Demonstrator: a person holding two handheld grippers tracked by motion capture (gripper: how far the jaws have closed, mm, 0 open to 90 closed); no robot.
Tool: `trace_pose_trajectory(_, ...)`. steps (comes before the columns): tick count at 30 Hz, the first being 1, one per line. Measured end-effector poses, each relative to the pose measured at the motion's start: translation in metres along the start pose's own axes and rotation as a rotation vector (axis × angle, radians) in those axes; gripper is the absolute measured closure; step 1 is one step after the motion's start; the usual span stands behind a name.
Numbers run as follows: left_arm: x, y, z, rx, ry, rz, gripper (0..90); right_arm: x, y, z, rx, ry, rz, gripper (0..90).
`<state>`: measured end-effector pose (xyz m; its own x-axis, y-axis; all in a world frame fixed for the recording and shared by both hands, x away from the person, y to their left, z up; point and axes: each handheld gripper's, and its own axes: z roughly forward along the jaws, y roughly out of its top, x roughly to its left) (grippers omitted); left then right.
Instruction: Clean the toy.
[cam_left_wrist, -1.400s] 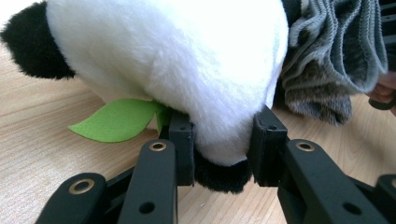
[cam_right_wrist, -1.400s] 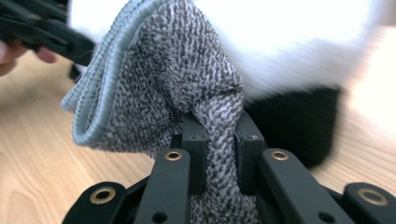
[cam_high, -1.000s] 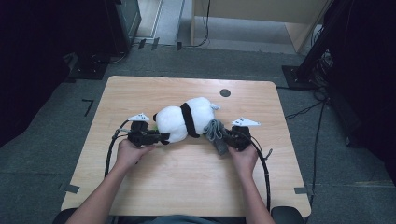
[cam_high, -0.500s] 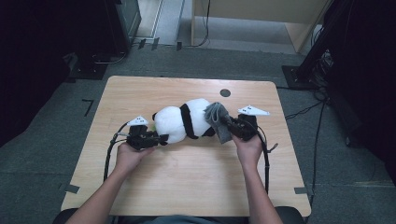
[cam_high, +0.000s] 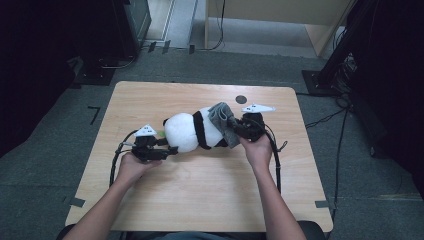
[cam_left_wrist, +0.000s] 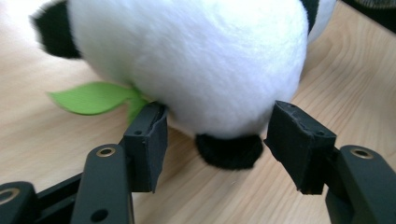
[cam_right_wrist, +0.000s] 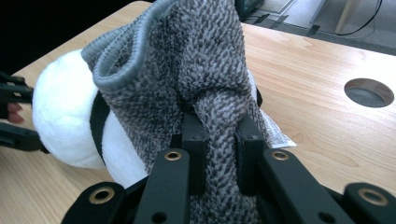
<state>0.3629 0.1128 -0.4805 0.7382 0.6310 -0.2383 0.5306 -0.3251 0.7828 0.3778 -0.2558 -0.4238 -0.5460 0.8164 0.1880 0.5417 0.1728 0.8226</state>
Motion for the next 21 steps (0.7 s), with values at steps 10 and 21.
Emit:
trace_pose_trajectory(10,0.03,0.032,-0.024,-0.055,-0.084,0.021,34.1,-0.001,0.004,0.002,0.024,0.009,-0.026,79.4)
trace_pose_trajectory(21,0.048,0.065,-0.007,-0.016,-0.145,0.128,23.9,-0.003,0.005,0.005,0.04,0.015,-0.035,79.5)
